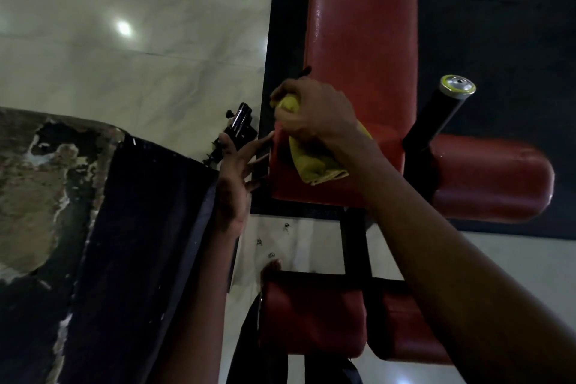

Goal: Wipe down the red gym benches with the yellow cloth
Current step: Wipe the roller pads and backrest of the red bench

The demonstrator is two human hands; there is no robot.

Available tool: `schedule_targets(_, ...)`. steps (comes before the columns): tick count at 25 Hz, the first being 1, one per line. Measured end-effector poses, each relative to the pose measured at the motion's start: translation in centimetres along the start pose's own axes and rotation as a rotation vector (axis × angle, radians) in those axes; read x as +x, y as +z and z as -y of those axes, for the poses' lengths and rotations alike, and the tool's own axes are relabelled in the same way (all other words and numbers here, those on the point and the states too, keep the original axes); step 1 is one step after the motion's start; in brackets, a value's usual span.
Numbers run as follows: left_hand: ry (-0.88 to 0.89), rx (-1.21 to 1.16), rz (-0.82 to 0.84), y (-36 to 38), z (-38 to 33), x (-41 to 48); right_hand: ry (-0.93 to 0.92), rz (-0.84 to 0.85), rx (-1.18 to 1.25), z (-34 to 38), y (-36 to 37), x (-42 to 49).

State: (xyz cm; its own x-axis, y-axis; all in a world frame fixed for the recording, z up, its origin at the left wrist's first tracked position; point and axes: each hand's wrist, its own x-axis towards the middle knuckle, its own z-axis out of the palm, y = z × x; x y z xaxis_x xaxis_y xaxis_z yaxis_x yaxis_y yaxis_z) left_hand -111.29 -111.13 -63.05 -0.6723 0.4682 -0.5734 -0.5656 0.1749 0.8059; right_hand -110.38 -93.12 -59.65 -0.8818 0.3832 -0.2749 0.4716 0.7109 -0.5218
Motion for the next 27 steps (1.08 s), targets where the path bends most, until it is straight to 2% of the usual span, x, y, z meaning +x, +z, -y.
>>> schedule_targets(3,-0.017,-0.043,0.036,-0.6,0.2,0.4,-0.108,-0.010,0.048,-0.7,-0.7,-3.5)
schedule_targets(7,-0.010,-0.007,0.057,-1.0,0.5,1.7,-0.115,-0.113,-0.003,-1.7,-0.2,-9.6)
schedule_targets(9,0.045,0.061,0.072,-0.4,0.4,2.0,0.017,-0.210,0.033,-2.5,-0.9,-8.9)
schedule_targets(11,0.112,0.119,0.084,0.0,0.1,2.3,0.276,-0.266,0.108,-3.7,-2.6,-6.1)
schedule_targets(13,0.136,0.159,0.082,0.2,-0.4,2.4,0.509,-0.174,0.131,-4.9,-3.5,-2.8)
schedule_targets(15,0.116,0.172,0.082,0.1,-0.5,2.5,0.570,-0.084,0.074,-4.4,-3.0,-0.5)
schedule_targets(19,0.054,0.083,0.041,-0.1,-1.1,2.5,0.416,-0.157,0.092,-0.9,-0.6,-0.1)
schedule_targets(23,0.022,0.082,0.027,0.1,-1.0,3.4,0.162,-0.358,0.126,0.6,1.4,-8.2)
schedule_targets(26,0.205,0.165,0.006,0.4,-1.5,4.9,0.127,-0.471,0.023,-0.6,4.0,-12.8)
schedule_targets(27,0.273,0.236,0.048,0.7,-1.7,5.6,0.141,-0.526,0.004,-1.4,4.1,-12.9)
